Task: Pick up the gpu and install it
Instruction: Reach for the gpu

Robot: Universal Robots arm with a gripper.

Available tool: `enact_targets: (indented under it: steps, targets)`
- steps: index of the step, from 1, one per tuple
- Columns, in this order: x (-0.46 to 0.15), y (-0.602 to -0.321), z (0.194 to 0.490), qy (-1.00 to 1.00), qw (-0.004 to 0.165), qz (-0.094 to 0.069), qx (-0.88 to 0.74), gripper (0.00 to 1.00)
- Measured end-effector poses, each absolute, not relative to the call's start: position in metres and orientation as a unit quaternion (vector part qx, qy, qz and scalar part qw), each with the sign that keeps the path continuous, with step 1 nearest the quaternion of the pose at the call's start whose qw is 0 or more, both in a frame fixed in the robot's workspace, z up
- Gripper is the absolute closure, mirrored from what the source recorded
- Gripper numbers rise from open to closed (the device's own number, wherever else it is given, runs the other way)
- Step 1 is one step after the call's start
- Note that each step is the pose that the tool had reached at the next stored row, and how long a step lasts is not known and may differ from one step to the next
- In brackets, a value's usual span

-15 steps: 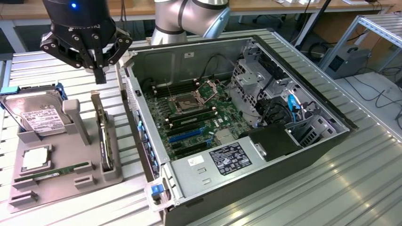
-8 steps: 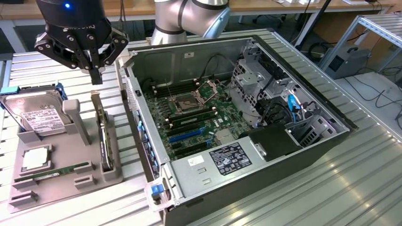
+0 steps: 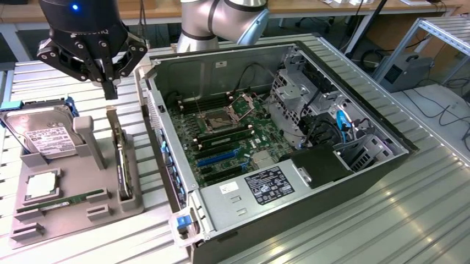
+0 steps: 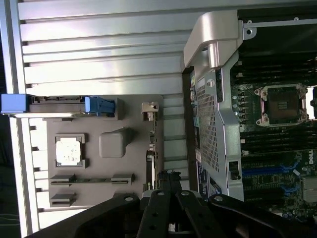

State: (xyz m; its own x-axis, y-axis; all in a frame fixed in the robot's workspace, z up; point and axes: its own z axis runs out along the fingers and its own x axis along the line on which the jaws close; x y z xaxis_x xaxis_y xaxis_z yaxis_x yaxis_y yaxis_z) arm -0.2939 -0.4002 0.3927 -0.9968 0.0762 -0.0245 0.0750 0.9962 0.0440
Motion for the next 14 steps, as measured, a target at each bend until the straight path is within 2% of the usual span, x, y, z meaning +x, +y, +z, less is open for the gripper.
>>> enact_targets:
  steps: [14]
  targets:
    - [-0.294,-0.413,0.393,0.999,0.013,0.021,0.038,0.89]
